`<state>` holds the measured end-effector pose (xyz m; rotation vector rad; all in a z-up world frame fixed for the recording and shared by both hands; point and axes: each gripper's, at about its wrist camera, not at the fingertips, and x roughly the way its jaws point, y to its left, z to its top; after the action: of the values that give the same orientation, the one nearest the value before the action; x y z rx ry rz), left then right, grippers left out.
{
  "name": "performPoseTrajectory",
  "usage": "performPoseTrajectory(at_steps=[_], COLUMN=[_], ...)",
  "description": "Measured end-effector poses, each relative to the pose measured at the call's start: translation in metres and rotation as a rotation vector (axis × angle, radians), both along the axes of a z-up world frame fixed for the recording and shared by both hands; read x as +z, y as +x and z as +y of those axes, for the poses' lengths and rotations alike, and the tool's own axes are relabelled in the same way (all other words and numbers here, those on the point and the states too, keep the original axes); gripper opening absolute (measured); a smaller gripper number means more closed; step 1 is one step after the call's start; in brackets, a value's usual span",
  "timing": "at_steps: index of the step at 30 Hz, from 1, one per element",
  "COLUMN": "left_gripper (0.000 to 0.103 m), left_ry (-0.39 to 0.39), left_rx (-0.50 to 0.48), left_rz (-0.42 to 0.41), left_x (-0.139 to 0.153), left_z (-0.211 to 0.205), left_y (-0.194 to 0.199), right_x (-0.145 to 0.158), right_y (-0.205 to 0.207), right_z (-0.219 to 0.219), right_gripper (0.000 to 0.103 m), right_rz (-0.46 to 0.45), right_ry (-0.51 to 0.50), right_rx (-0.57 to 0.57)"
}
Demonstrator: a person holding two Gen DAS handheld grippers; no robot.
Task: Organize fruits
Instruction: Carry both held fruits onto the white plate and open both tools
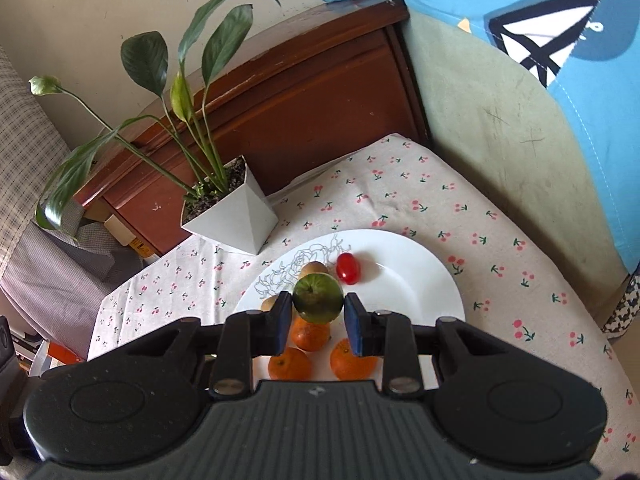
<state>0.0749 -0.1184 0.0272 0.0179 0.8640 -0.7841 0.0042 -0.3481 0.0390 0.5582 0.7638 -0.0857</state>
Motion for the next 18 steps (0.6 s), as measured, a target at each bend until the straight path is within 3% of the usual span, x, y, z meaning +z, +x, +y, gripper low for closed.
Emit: performPoseTrajectory(at_steps=[13,14,16,18], left_gripper=[0.029,0.031,0.047,0.049], left_ry=[-0.01,-0.011,-0.022,-0.035], left_rx=[-0.028,-0.026,-0.009,0.008], left_rz=[0.009,0.012,0.014,0.012], left_x=[-0.001,0.0,0.004,0.009], left_z=[-0.012,-0.012,-0.009,-0.006], left_y=[-0.005,-0.004,-0.004,-0.003], right_x=[-0.009,-0.009,-0.008,-0.007], right_y=[0.003,0.003,0.003,0.004], right_z=[-0.002,-0.002,-0.001,0.0], right_gripper=[0.031,0.031,0.032,0.033], right_rz=[0.034,0.032,0.029,0.026], right_ry=[0.015,0.018,0.023,0.02], right_rx=[-0.043,-0.043,-0.041,-0.037])
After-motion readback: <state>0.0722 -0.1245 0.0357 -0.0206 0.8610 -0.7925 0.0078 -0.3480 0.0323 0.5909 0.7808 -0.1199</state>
